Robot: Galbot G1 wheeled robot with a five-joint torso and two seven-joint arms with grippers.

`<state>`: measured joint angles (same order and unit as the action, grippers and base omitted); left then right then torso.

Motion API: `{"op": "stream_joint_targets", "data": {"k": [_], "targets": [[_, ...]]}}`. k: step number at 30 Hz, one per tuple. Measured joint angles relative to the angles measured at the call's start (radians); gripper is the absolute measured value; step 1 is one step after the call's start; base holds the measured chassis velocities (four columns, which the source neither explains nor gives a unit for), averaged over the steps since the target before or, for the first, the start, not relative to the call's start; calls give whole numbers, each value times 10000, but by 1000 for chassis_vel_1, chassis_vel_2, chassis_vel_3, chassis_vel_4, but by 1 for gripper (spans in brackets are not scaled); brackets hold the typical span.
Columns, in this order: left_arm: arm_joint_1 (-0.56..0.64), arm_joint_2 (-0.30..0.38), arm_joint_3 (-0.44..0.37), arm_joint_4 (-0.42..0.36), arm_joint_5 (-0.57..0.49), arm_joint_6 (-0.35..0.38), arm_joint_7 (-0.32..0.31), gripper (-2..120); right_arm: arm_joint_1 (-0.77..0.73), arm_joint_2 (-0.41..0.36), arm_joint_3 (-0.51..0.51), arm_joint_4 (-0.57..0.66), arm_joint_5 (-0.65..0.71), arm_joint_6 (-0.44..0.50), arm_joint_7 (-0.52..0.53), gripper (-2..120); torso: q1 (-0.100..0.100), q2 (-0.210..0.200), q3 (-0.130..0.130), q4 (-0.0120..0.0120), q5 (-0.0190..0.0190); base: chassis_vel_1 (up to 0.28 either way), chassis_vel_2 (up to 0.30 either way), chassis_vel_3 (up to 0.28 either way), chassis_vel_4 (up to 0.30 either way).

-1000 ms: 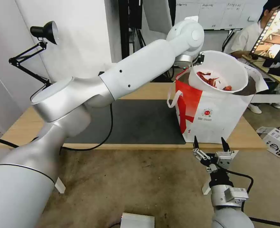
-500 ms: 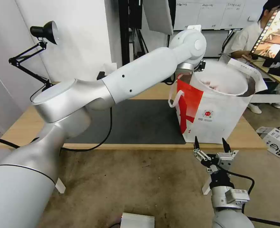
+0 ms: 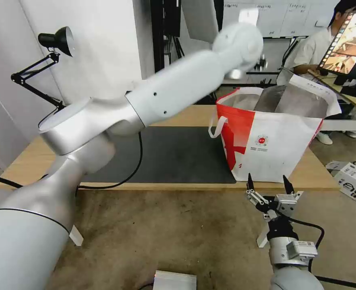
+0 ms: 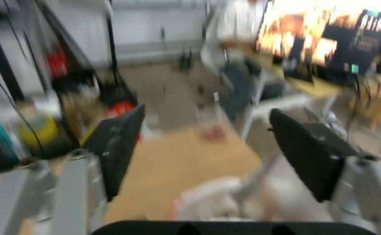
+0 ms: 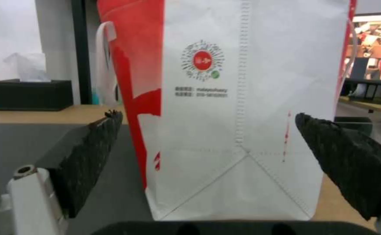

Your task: Pick up the trash from the table and place it into the takeout bag.

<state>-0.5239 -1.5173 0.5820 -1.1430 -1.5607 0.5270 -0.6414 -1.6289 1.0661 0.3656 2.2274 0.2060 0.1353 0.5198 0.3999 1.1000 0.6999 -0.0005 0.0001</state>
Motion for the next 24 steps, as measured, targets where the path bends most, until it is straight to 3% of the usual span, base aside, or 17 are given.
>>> {"op": "stream_joint_targets", "data": {"k": [3,4,5,6,7,8,11,12,14,15,16,18,19,21,22,24], "targets": [[11,963,104,-696,1256,-386,786,98,-246,127,357,118,8,-28,-4,99,1,-1,2,20,-7,0,0,0,0],[11,963,104,-696,1256,-386,786,98,-246,127,357,118,8,-28,-4,99,1,-1,2,20,-7,0,0,0,0],[65,1139,138,-850,1634,-470,1099,99,-420,231,562,195,-26,-28,-6,99,2,0,1,17,-9,0,0,0,0],[238,1605,278,-1300,2412,-727,1594,99,-622,366,808,300,-90,-26,-13,99,0,0,1,-4,-8,0,0,0,0],[361,2067,414,-1732,2863,-920,1875,100,-644,390,868,308,-125,-27,-17,99,0,0,1,-3,-4,0,0,0,0],[361,2067,414,-1732,2863,-920,1875,100,-644,390,868,308,-125,-27,-17,99,0,0,1,-3,-4,0,0,0,0],[929,3672,715,-3185,4309,-1560,2424,100,-702,392,885,279,-208,-41,-24,100,0,-1,1,2,-3,0,0,0,0],[929,3672,715,-3185,4309,-1560,2424,100,-702,392,885,279,-208,-41,-24,100,0,-1,1,2,-3,0,0,0,0],[1498,4794,721,-4080,5022,-1950,2722,100,-792,388,865,214,-292,-44,-38,100,1,0,1,4,-9,0,0,0,0],[1498,4794,721,-4080,5022,-1950,2722,100,-792,388,865,214,-292,-44,-38,100,1,0,1,4,-9,0,0,0,0],[1896,5476,630,-4477,5444,-2137,2898,100,-831,388,850,176,-332,-44,-45,100,0,1,1,5,-8,0,0,0,0],[2865,6794,165,-5179,6214,-2576,3310,100,-856,387,784,101,-420,-46,-60,100,-1,0,0,6,-10,0,0,0,0],[2865,6794,165,-5179,6214,-2576,3310,100,-856,387,784,101,-420,-46,-60,100,-1,0,0,6,-10,0,0,0,0],[4327,8066,-939,-5914,6882,-2898,3815,100,-848,389,660,17,-512,-57,-93,100,0,0,1,7,-9,0,0,0,0],[4327,8066,-939,-5914,6882,-2898,3815,100,-848,389,660,17,-512,-57,-93,100,0,0,1,7,-9,0,0,0,0],[6291,9056,-2480,-6656,7483,-3228,4243,100,-839,412,541,-80,-588,-58,-152,100,-1,1,0,5,-9,0,0,0,0]]}}
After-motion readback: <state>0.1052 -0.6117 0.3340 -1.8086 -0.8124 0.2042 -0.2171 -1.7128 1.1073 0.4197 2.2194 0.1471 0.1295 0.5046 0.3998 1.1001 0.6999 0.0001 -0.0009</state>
